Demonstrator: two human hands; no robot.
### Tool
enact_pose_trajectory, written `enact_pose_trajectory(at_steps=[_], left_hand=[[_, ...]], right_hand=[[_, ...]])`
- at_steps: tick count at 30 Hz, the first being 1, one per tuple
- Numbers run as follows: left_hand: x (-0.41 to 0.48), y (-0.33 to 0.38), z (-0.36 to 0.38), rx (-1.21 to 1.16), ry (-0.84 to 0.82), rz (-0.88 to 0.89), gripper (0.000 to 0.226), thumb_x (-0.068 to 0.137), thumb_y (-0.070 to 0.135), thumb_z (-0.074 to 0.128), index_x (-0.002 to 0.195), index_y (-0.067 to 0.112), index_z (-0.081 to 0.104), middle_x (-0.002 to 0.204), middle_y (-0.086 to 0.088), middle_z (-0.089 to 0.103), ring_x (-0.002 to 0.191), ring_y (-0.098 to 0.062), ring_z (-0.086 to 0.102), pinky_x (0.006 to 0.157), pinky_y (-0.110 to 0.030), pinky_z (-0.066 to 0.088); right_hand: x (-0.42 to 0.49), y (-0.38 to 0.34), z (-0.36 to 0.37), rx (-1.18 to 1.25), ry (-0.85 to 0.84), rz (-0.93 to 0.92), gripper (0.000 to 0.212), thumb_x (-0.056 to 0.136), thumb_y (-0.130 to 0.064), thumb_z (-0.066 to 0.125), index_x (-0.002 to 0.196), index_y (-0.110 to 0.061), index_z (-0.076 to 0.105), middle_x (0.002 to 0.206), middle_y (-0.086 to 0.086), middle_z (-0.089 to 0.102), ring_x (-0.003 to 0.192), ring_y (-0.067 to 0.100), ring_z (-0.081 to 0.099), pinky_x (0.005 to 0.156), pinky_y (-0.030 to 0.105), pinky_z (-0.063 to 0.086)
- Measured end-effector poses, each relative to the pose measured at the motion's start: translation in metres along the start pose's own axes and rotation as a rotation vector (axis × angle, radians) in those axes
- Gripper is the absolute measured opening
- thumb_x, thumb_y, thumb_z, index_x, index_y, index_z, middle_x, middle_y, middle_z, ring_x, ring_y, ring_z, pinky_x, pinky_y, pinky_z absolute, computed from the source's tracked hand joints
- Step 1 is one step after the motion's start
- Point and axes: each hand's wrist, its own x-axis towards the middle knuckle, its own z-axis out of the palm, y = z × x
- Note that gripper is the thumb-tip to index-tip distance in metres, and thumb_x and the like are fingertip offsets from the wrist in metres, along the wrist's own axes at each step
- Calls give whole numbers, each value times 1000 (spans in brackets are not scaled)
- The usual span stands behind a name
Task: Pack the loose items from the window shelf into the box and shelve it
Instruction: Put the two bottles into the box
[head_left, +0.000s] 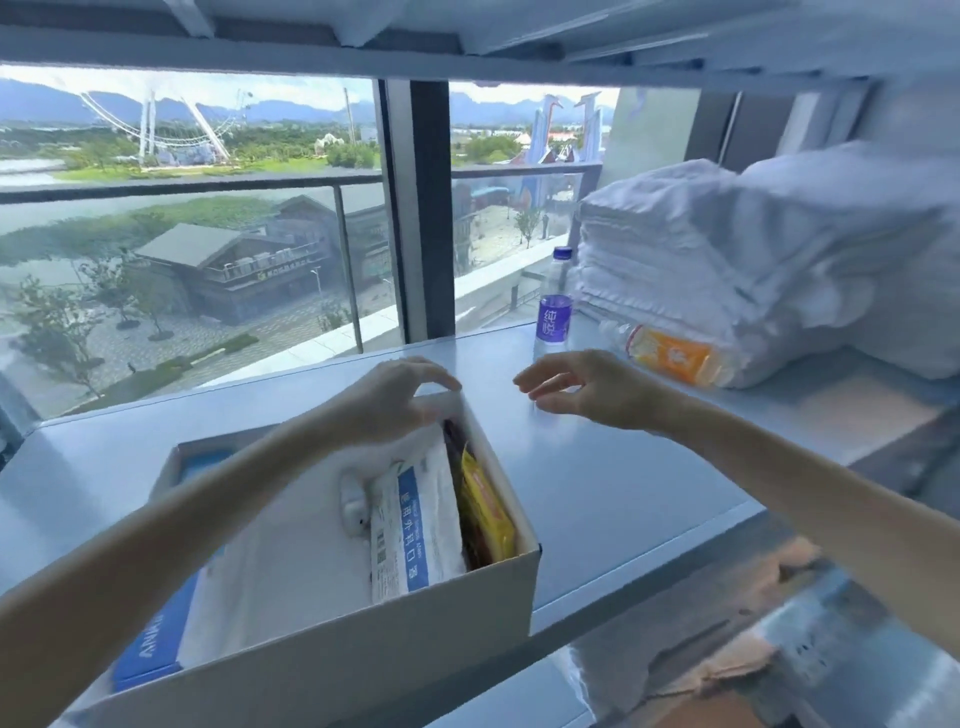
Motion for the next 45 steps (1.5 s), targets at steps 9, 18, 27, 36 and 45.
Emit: enact_pose_trajectory(at_steps=[9,18,27,36,45], left_hand=[[133,64,52,103,-111,26,46,91,21,58,135,19,45,140,-5,44,124,-22,44,96,-27,34],[207,68,132,312,-544,-237,87,85,54,57,149,15,12,148,-8,23,132,-28,36,107,-39,33],[238,96,205,242,-689,-443,106,74,72,55,150,25,-2,157,-2,2,142,-29,15,112,-42,26],[221,107,274,179,-334,-581,84,84,75,17,148,30,-12,155,-2,-22,140,-36,-21,109,-63,-5],[212,107,293,237,-101,-545,106,53,78,-19,149,33,-6,157,0,-14,143,-30,-17,111,-58,-7]], right_hand=[[-6,131,-87,-145,174,240,31,82,-6,66,112,-9,62,110,6,63,97,17,62,80,9,44],[41,260,-141,-428,79,384,45,80,-12,65,124,-6,55,129,14,56,113,26,56,93,27,42],[99,346,-141,-660,-20,389,56,84,-22,57,135,-12,35,135,12,46,121,31,47,96,39,44],[97,370,-121,-794,91,409,66,83,-47,55,134,-10,33,132,20,46,120,34,44,98,39,37],[37,358,-156,-267,-382,526,52,81,-66,51,78,-14,57,74,3,64,65,15,60,61,23,43]])
